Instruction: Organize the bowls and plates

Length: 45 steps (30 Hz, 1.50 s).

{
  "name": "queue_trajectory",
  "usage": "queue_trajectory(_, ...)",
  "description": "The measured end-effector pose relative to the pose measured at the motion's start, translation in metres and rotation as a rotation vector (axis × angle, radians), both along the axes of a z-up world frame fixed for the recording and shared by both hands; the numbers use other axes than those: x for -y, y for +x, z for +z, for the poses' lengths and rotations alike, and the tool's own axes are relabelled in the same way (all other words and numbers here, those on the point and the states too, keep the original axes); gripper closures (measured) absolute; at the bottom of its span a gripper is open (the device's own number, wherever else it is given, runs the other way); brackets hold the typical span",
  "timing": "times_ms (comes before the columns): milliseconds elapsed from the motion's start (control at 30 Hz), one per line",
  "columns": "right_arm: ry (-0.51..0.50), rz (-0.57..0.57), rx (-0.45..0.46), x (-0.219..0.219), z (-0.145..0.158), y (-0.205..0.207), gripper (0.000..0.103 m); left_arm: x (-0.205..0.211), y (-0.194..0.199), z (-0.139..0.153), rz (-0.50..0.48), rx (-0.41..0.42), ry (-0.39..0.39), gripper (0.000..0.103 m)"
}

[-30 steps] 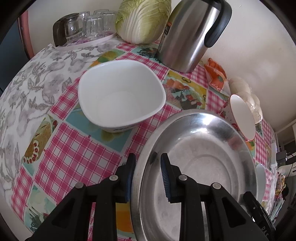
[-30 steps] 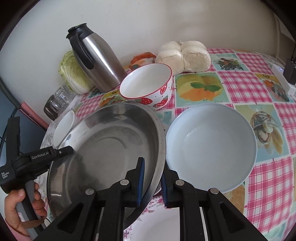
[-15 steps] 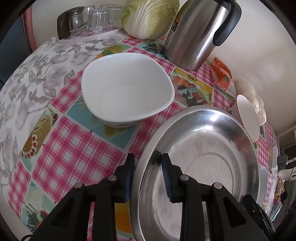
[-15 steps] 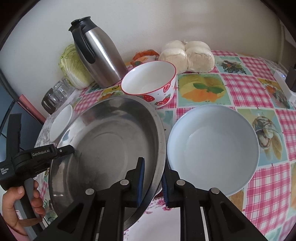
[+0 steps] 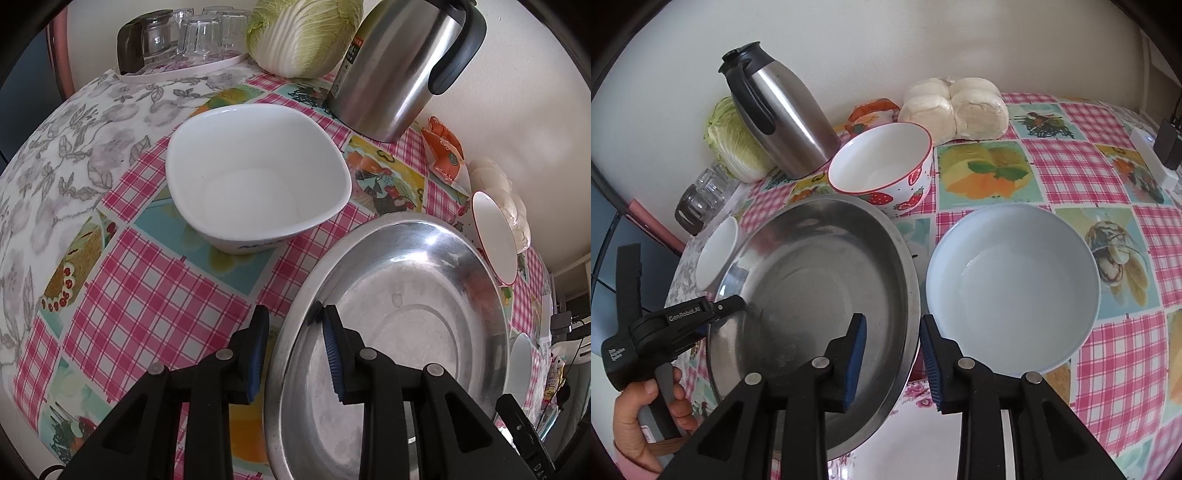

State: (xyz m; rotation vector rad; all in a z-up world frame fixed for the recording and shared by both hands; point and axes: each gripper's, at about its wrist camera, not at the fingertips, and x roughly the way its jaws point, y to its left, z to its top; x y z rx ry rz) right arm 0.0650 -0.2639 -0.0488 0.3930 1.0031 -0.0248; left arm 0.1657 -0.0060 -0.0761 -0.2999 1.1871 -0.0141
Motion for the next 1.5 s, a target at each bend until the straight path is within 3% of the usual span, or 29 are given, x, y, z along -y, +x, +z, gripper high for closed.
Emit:
queue_trajectory(367,-0.005,0.006,-0.053,-0.001,-0.002,-0.006,0.069,0.000,-0.006,0.006,-0.007,-0.039,0.047,0.073)
queue_trajectory(1133,-0.009,0.025,-0.040,-0.006,0.000,-0.007,0.071,0.026,-0.011,0.012,-0.104,-0.058,0.157,0.073)
queue_trajectory(1500,0.000,0.005,-0.038,0.001,0.005,-0.014,0.071,0.019,-0.011,0.014,-0.082,-0.067,0.119,0.071)
